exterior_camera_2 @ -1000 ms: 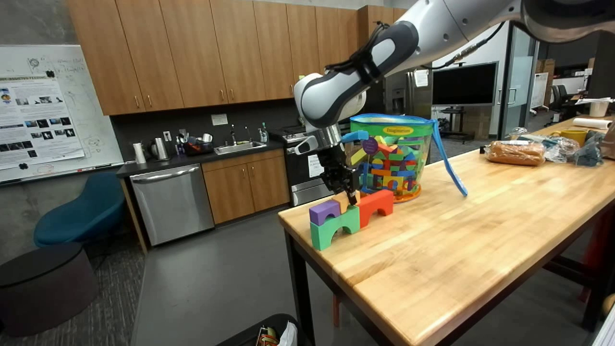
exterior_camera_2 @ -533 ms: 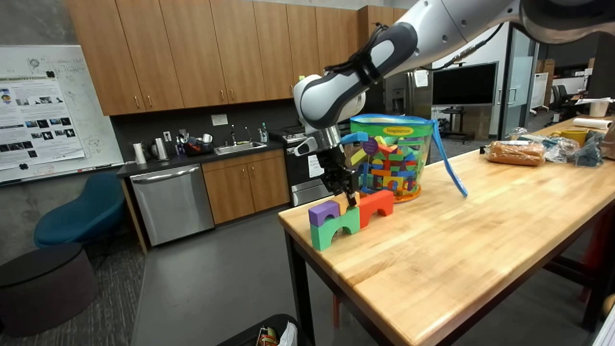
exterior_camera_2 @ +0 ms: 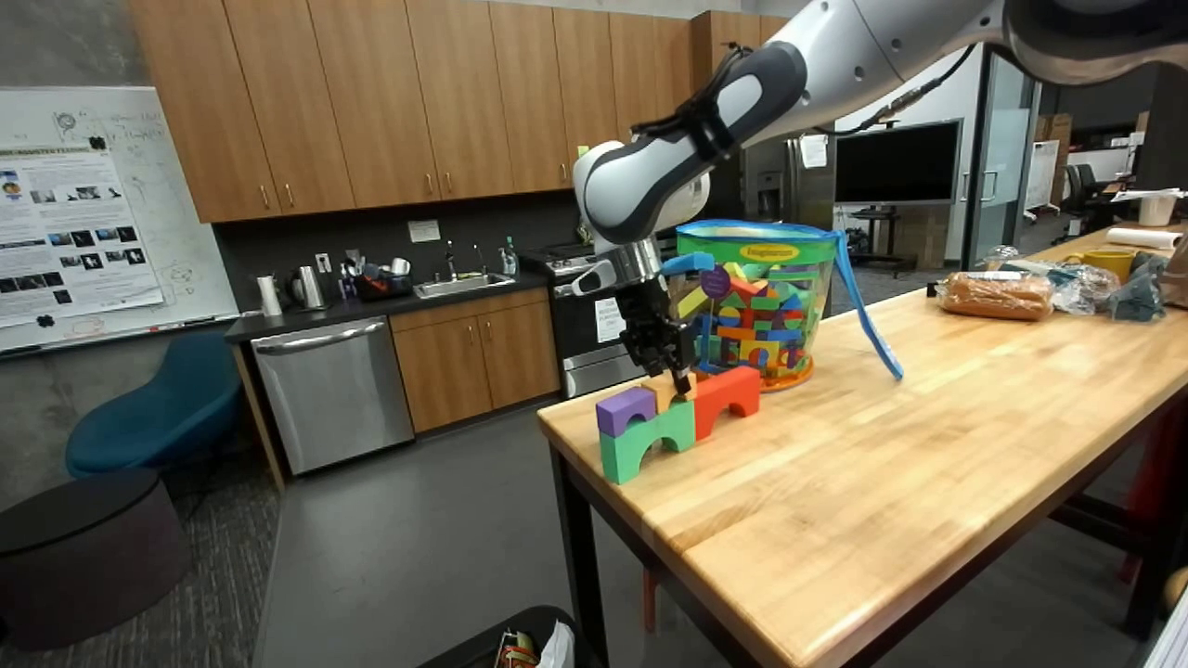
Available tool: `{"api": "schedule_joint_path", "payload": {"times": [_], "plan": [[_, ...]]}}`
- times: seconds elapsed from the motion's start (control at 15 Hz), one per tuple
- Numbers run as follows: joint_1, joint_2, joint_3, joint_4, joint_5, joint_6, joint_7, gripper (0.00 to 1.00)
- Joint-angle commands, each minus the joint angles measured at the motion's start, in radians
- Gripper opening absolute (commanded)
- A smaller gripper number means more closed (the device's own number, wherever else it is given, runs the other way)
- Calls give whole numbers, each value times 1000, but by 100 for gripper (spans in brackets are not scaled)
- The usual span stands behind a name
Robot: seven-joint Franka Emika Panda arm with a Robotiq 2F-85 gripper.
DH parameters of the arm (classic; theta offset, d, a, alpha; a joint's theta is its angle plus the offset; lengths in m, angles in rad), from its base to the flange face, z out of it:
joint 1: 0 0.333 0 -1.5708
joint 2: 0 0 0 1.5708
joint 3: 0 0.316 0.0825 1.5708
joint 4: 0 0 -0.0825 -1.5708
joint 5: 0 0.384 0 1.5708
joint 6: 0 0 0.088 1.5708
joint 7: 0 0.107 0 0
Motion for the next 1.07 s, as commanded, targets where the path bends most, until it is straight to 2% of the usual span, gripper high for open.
{"api": "schedule_joint_path", "payload": {"times": [0.0,0.07,0.13,0.2,1.0], "plan": [[-16,6,6,16,13,-13,13,84],[-19,5,6,15,14,-14,13,92],[-21,4,6,14,16,-15,11,91],[-24,4,6,14,20,-15,13,99],[-101,-13,-31,16,51,-7,7,100]]}}
